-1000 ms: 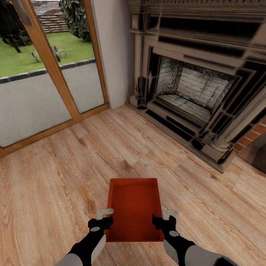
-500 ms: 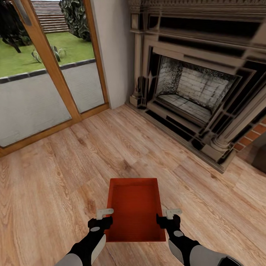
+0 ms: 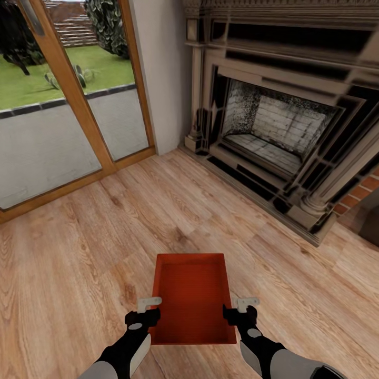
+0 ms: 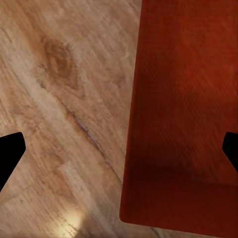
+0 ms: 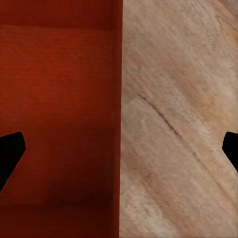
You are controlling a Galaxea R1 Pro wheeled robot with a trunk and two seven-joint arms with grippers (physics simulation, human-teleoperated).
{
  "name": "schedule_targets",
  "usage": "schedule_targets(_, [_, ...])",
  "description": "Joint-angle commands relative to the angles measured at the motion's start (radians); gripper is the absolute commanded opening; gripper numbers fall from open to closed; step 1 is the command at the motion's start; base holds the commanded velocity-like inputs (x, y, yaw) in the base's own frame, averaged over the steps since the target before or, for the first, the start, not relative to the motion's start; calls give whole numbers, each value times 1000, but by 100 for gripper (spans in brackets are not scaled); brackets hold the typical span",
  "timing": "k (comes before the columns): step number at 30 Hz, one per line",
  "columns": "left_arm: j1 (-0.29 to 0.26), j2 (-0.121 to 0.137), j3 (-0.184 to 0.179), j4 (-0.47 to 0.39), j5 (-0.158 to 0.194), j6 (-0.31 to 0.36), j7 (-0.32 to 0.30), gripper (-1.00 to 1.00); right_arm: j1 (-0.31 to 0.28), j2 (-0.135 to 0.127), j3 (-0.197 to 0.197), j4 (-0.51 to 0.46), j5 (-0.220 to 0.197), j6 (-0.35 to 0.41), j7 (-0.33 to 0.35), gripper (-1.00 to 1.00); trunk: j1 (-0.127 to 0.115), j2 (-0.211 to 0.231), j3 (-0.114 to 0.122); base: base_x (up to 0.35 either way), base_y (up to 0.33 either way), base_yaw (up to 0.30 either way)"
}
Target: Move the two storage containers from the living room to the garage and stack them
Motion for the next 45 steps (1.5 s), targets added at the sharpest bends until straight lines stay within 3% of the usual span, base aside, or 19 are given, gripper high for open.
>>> schedule_targets(1, [0,1,-9,-1,10,1,7,100,0,0,9,0,-6,-2,-5,100,4,-8,-4,0,0,0])
schedule_targets(45, [0,1,-7,-2,12,1,6,100,0,0,9,0,-6,-4,-5,100,173,-316,-142,0,0,0])
